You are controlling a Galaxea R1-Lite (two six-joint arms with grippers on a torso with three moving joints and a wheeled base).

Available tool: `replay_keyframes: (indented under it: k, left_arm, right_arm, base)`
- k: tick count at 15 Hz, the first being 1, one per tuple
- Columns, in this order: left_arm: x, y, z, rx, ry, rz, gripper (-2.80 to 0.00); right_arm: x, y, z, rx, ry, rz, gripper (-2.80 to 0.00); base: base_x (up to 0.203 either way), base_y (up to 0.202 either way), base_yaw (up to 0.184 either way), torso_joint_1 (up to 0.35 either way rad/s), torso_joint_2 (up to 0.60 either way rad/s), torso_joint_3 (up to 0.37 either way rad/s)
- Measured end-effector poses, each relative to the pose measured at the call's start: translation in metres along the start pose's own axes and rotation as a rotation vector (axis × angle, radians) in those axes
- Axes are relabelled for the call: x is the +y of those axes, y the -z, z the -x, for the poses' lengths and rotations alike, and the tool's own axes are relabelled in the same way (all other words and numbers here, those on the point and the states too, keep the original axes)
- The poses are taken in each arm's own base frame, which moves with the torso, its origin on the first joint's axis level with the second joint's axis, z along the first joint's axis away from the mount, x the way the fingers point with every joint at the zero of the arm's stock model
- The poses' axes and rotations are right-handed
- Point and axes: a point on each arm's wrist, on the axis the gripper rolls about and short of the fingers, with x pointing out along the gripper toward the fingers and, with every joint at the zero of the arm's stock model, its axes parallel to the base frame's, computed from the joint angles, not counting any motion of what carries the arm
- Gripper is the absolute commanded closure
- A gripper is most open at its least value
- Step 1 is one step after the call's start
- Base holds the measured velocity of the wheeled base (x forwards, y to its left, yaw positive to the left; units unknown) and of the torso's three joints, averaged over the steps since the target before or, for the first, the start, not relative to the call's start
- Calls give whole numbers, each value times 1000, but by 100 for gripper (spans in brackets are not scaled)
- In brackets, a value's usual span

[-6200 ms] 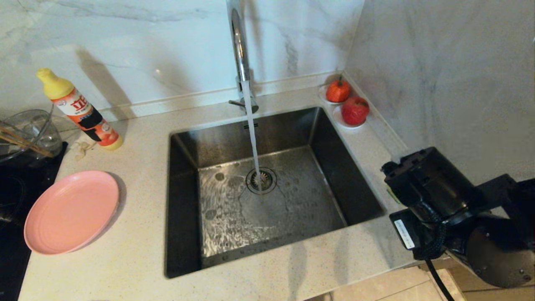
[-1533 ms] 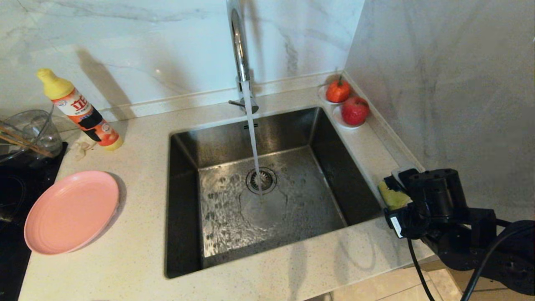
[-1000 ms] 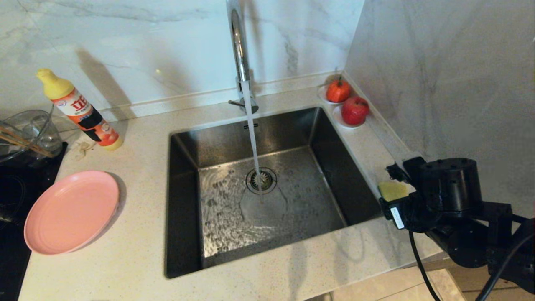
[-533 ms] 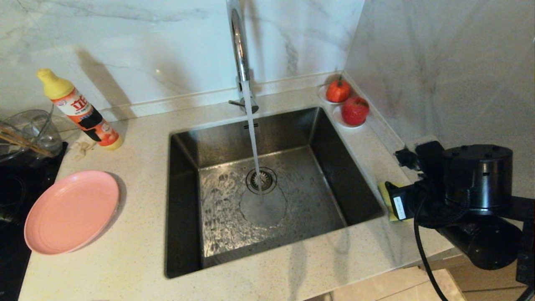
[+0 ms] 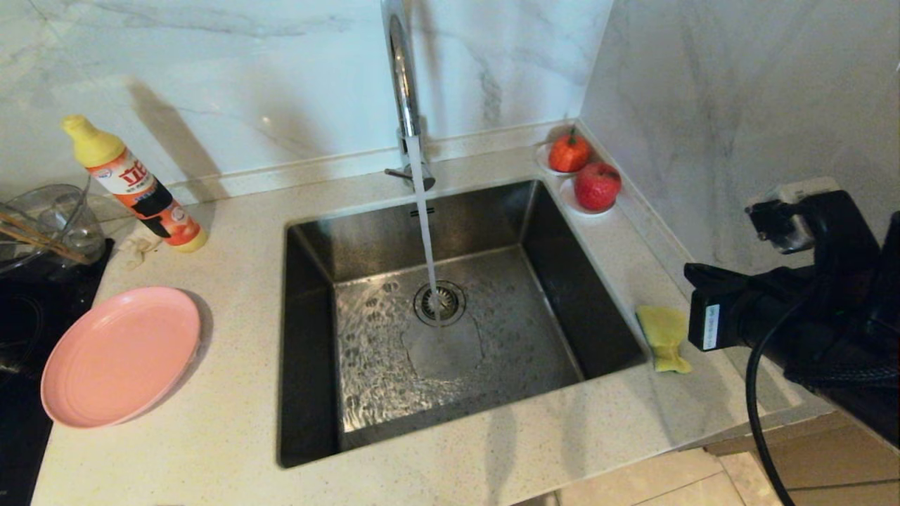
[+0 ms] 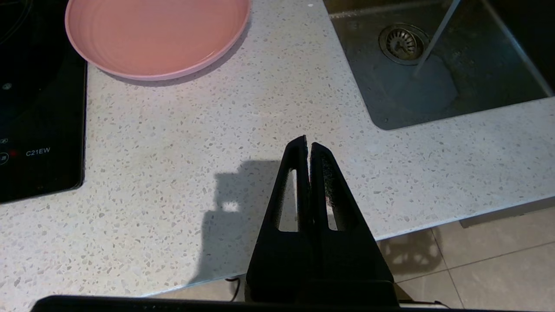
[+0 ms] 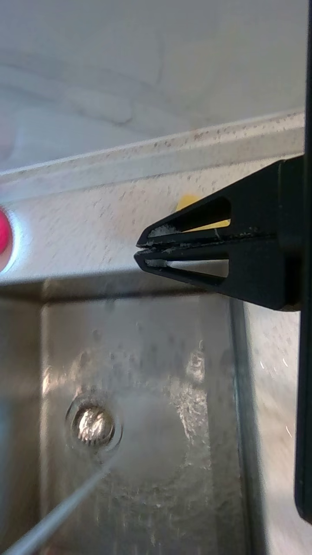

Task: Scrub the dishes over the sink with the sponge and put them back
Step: Turn off the faucet

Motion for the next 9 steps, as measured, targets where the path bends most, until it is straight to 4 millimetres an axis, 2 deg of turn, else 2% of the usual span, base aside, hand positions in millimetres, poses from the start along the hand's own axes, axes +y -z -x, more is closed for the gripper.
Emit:
replay_keyframes:
  k: [4, 9]
  left_arm:
    - [0, 0, 0, 0, 0, 0, 0]
    - [0, 0, 0, 0, 0, 0, 0]
  right_arm:
    - [-10, -7, 32, -72, -106, 23, 0]
    - [-28, 4, 66, -158, -250, 76, 0]
  base:
    - [0, 0, 0, 0, 0, 0]
    - [0, 0, 0, 0, 0, 0]
